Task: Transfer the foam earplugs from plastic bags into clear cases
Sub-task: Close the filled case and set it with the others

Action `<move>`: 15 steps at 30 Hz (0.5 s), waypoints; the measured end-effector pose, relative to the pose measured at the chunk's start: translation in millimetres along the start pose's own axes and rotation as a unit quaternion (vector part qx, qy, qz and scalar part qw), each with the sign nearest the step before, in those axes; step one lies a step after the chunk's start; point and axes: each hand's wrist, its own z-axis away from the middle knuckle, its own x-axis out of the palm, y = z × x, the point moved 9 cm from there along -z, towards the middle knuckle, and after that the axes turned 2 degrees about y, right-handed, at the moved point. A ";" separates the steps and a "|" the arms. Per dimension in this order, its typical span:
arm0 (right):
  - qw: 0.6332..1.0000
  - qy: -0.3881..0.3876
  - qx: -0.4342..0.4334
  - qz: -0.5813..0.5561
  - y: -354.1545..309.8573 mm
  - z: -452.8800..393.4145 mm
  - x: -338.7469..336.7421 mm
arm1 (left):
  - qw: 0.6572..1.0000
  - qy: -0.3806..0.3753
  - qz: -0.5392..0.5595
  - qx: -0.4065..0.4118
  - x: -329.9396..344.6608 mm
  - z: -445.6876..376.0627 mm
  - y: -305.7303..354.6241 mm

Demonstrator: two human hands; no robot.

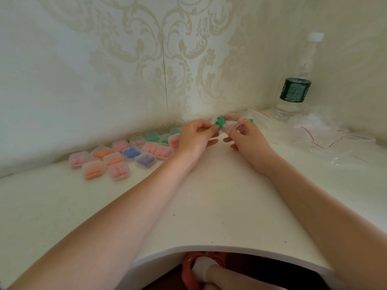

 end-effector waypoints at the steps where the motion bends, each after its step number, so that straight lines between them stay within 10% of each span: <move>1: 1.000 0.008 0.009 -0.014 2.2 -0.9 -2.2 | 1.000 -0.007 -0.024 0.007 1.8 1.0 0.1; 15: 0.999 -0.010 0.022 -0.032 6.8 -3.1 -3.9 | 1.000 -0.012 0.006 -0.017 3.3 3.8 -0.3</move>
